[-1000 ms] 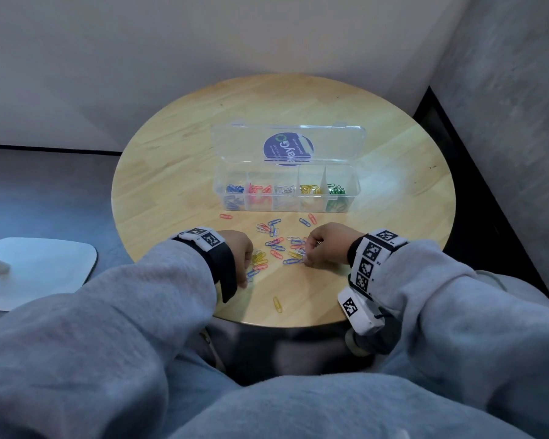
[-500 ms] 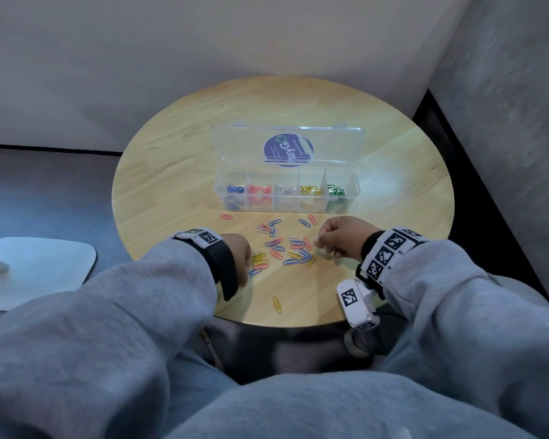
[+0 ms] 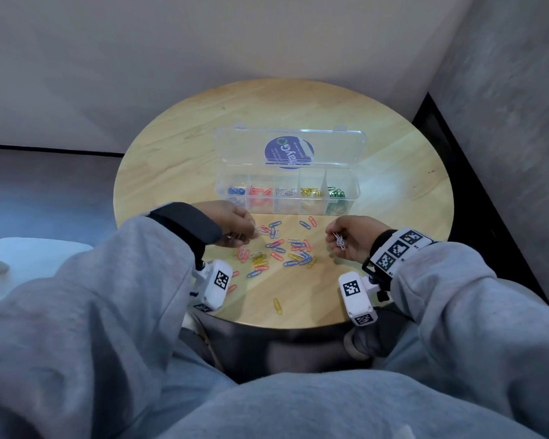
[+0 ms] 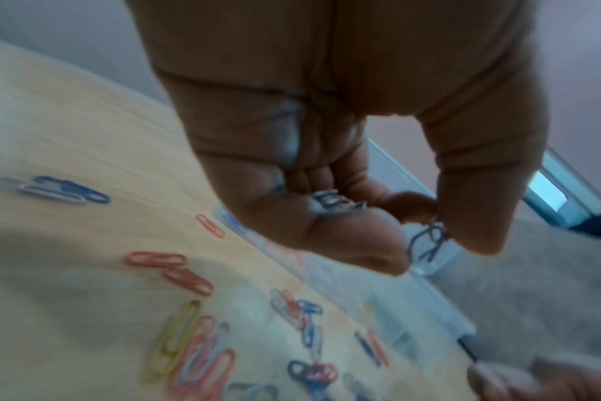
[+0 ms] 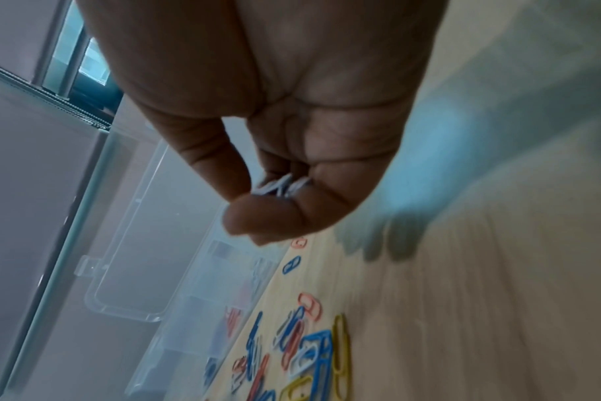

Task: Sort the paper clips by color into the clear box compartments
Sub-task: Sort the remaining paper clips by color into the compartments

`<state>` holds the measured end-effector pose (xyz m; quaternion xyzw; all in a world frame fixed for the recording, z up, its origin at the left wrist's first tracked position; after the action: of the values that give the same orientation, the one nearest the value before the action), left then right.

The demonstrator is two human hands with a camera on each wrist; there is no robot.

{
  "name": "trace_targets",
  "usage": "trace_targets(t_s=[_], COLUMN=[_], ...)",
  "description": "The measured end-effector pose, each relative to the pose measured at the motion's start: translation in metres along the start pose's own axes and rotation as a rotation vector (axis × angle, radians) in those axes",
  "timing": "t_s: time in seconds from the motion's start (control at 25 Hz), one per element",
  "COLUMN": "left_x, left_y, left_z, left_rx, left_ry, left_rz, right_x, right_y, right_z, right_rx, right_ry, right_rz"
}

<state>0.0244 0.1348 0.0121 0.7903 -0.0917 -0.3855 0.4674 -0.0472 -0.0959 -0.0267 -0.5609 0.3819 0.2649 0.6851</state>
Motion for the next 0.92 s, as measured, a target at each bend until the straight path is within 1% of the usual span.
trace_targets(t_s=[0.12, 0.24, 0.36, 0.44, 0.52, 0.64, 0.72, 0.76, 0.8, 0.84, 0.88, 0.92], left_x=[-0.003, -0.005, -0.006, -0.006, -0.003, 0.000, 0.005, 0.007, 0.010, 0.016, 0.020, 0.023], left_y=[0.004, 0.003, 0.001, 0.000, -0.004, -0.010, -0.013, -0.014, -0.015, -0.018, -0.018, -0.017], left_z=[-0.005, -0.004, -0.003, -0.006, -0.010, -0.011, -0.010, -0.009, -0.008, -0.008, -0.007, -0.004], left_rx=[-0.261, -0.434, -0.539, -0.577, -0.574, -0.454, -0.345, -0.247, -0.086, 0.138, 0.367, 0.530], left_ry=[0.095, 0.130, 0.101, 0.079, 0.078, 0.110, 0.136, 0.145, 0.144, 0.130, 0.101, 0.081], left_rz=[-0.004, -0.022, -0.013, -0.019, -0.056, -0.156, -0.247, -0.280, -0.290, -0.267, -0.212, -0.144], right_x=[-0.003, 0.000, 0.003, 0.002, 0.003, 0.011, 0.017, 0.018, 0.019, 0.021, 0.022, 0.024], right_y=[-0.002, -0.001, 0.000, -0.002, -0.005, -0.009, -0.010, -0.010, -0.011, -0.011, -0.011, -0.012], right_z=[0.003, 0.007, 0.017, 0.028, 0.038, 0.045, 0.048, 0.049, 0.051, 0.053, 0.054, 0.055], right_rx=[-0.076, -0.302, -0.664, -0.908, -1.065, -1.140, -1.162, -1.170, -1.182, -1.199, -1.214, -1.230], right_ry=[-0.032, 0.036, 0.089, 0.151, 0.234, 0.332, 0.361, 0.365, 0.365, 0.363, 0.359, 0.356], right_rz=[0.016, -0.024, -0.140, -0.242, -0.338, -0.367, -0.357, -0.352, -0.355, -0.355, -0.353, -0.340])
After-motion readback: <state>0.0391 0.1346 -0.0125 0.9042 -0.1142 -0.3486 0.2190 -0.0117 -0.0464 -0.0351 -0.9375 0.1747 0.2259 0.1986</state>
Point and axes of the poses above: each hand's wrist, its own x-axis towards the middle knuckle, its own z-axis out of the palm, y = z × x, the point moved 2 cm from there along x, towards the middle knuckle, and after that the axes turned 8 degrees about z, right-handed, at the moved point
